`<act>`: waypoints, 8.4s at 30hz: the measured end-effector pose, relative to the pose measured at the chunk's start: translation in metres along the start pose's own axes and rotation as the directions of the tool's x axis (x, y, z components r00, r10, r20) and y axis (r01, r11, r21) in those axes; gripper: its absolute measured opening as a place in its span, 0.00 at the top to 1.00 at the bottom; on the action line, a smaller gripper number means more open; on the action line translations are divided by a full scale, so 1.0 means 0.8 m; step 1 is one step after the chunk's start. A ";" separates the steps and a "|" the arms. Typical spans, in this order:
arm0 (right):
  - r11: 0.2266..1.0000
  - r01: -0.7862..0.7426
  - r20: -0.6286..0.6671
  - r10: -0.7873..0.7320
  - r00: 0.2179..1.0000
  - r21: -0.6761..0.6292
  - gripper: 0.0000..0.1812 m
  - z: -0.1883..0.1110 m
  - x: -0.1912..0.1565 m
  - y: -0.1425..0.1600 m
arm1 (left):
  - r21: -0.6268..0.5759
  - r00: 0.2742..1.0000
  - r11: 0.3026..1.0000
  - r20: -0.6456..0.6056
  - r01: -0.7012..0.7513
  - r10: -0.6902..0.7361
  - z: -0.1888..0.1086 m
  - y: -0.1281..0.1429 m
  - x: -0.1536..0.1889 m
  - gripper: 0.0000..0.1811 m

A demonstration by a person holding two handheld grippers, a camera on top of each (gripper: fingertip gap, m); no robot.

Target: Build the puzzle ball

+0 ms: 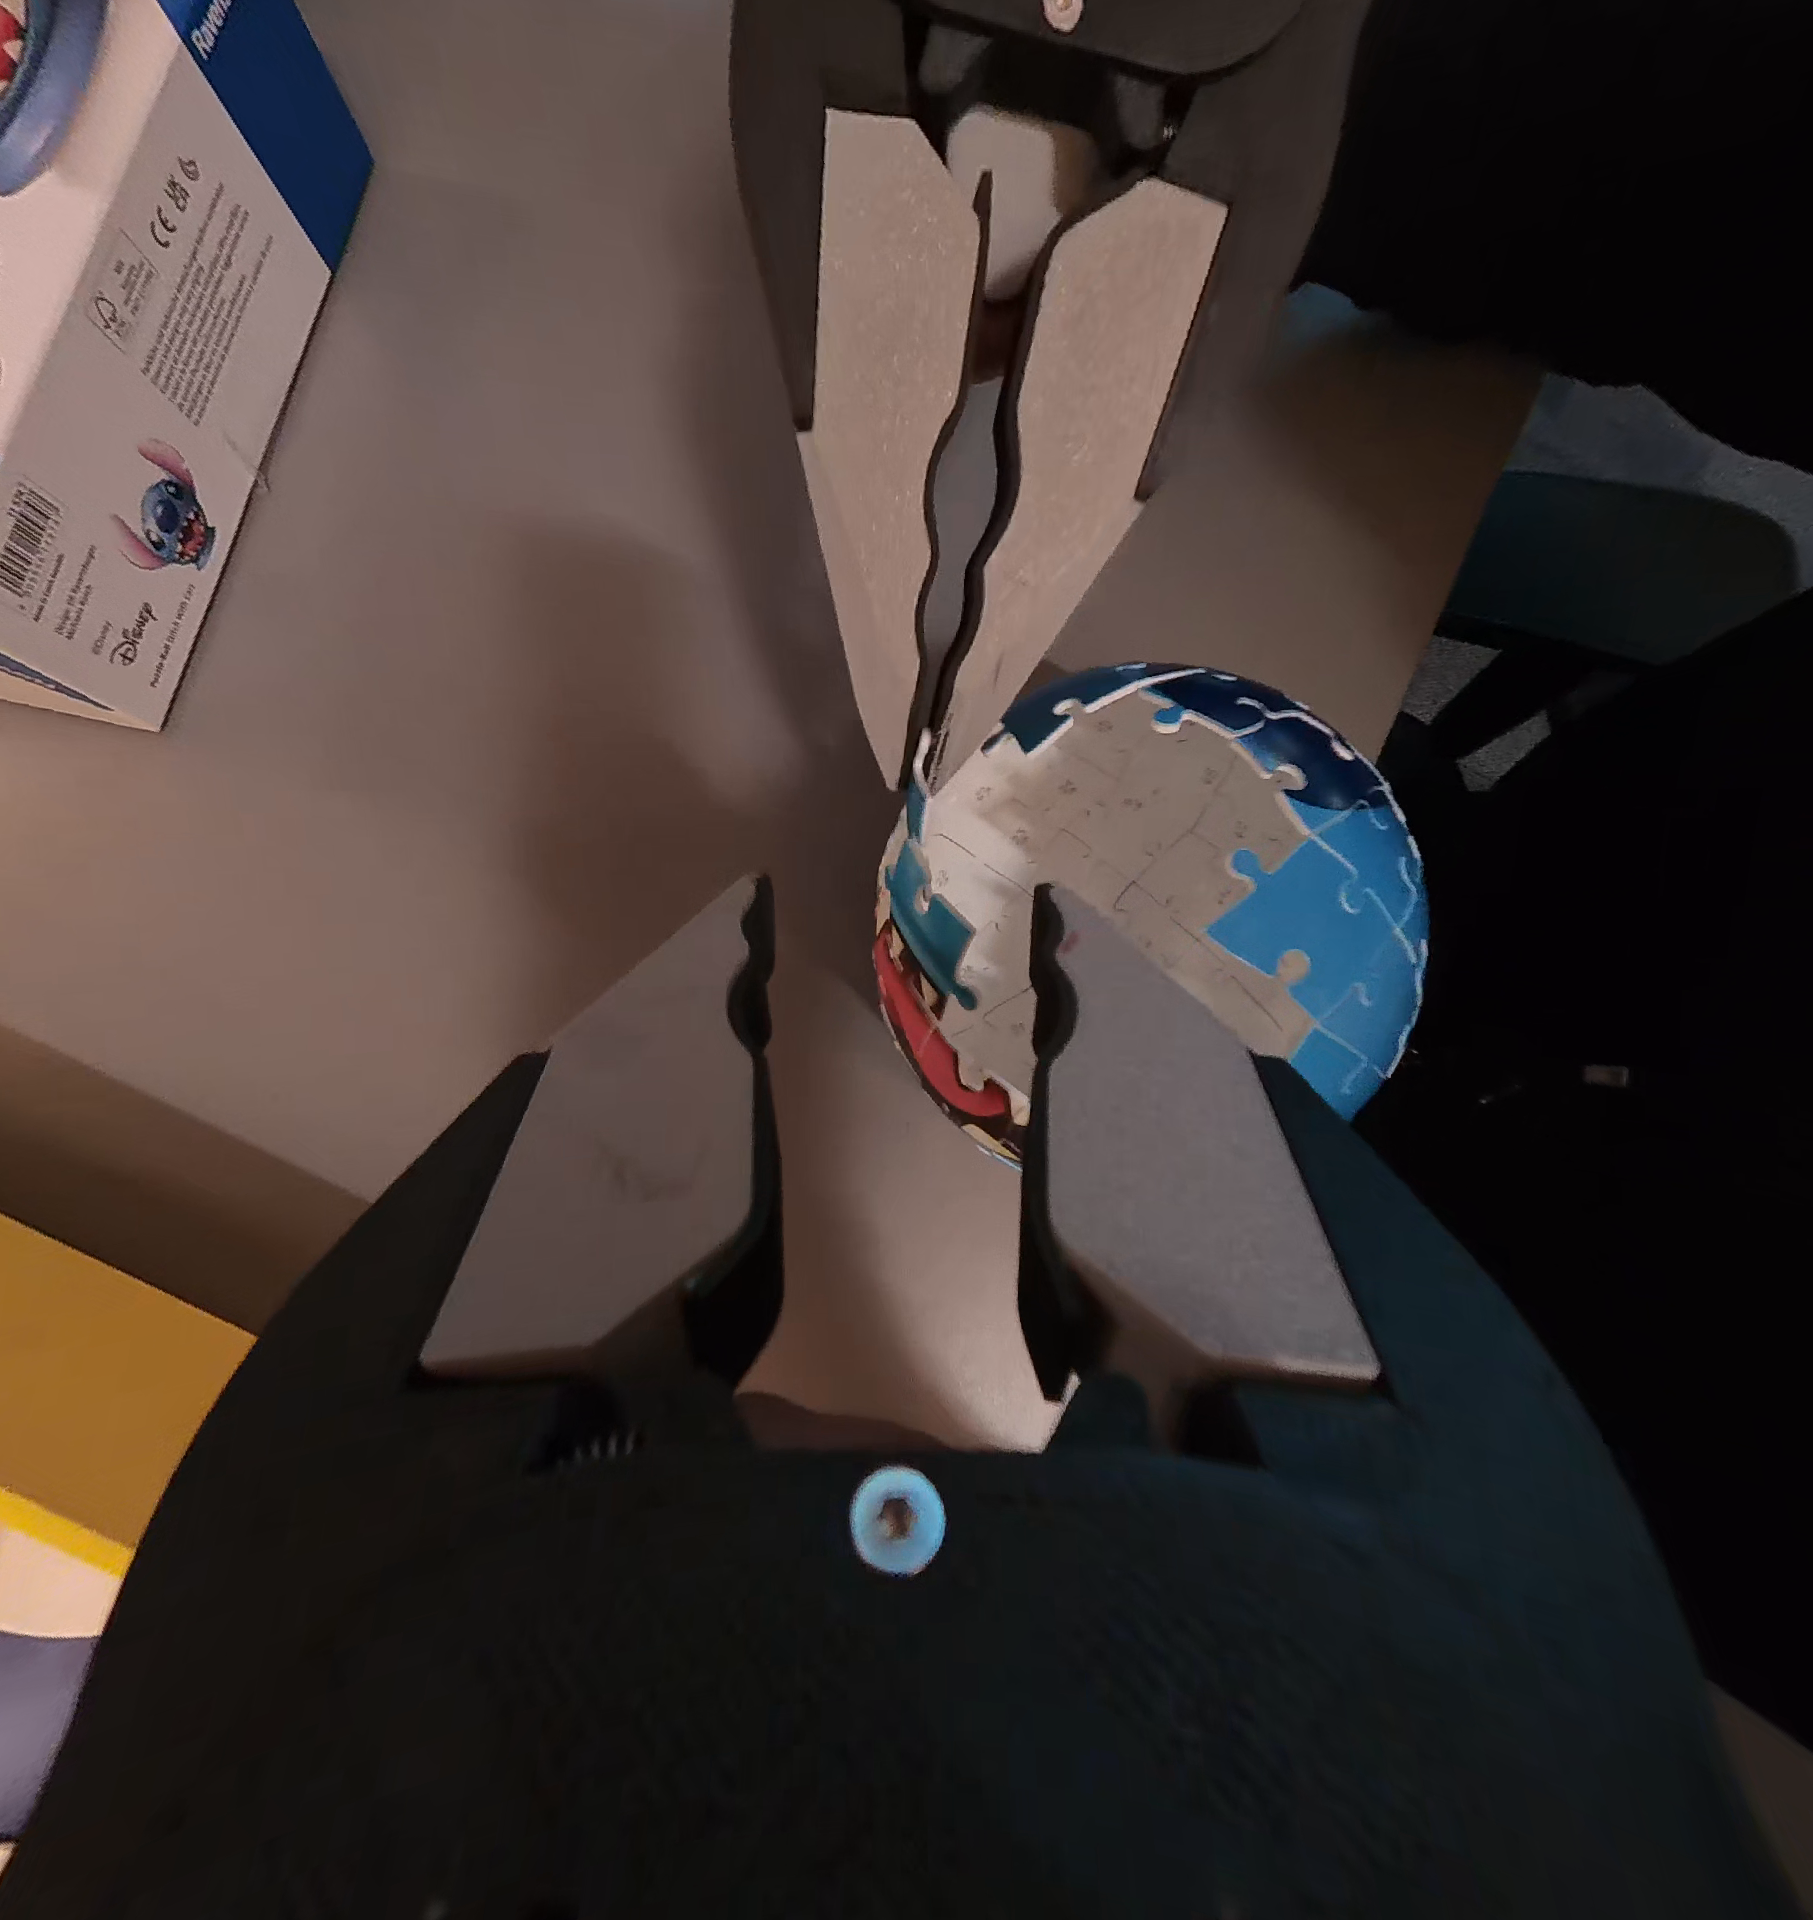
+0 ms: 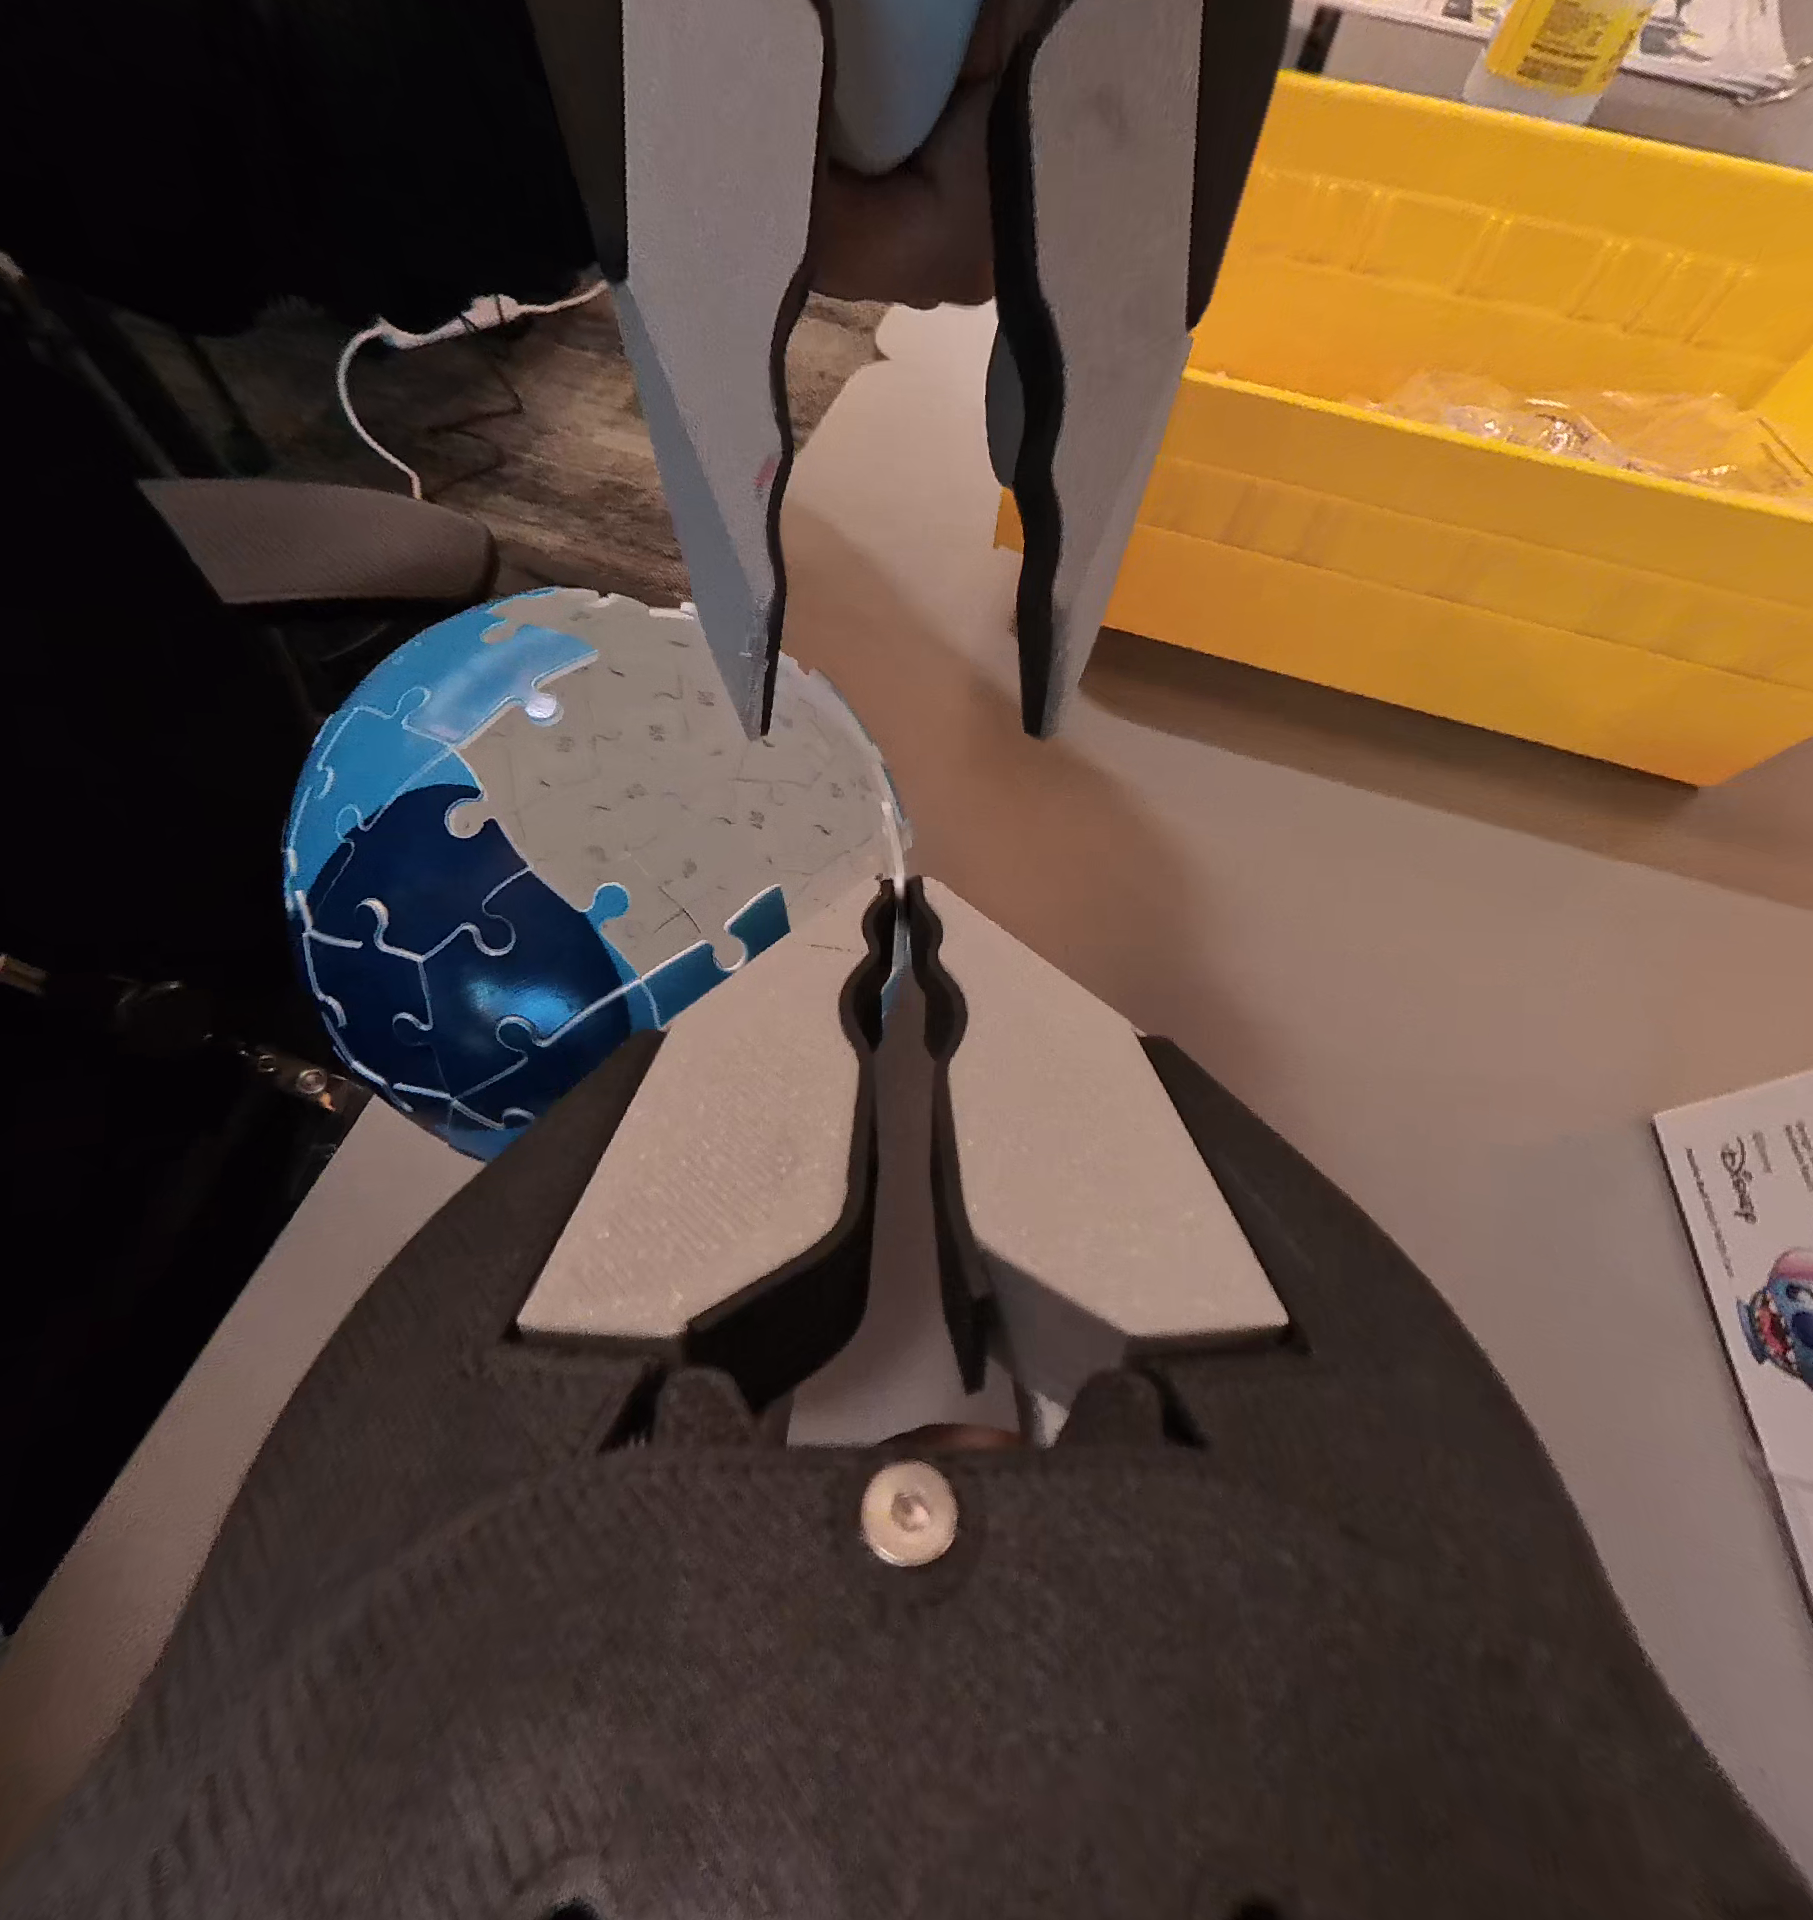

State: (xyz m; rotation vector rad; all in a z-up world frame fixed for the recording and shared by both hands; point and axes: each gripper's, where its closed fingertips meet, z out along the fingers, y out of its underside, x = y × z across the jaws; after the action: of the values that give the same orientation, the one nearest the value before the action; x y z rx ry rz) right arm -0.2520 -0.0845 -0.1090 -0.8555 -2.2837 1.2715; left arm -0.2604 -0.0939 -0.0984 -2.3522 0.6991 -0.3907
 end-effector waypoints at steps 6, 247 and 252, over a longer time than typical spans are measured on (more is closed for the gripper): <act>0.999 0.026 0.077 -0.028 0.997 0.027 1.00 -0.001 -0.001 -0.004 | 0.011 1.000 1.000 0.005 -0.003 0.003 -0.002 -0.001 0.002 0.74; 0.960 0.279 -0.208 -0.267 0.941 0.029 1.00 0.008 0.004 0.004 | -0.324 0.975 0.935 0.117 -0.141 0.187 0.041 0.027 -0.007 0.95; 0.964 0.263 -0.195 -0.251 0.948 0.037 1.00 0.008 0.003 0.004 | -0.321 0.975 0.938 0.128 -0.134 0.183 0.042 0.026 -0.009 0.96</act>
State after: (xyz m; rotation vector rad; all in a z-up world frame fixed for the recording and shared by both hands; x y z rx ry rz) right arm -0.2568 -0.0855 -0.1154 -0.6044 -2.1123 1.0904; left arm -0.2594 -0.0869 -0.1377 -2.5602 0.9230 -0.0220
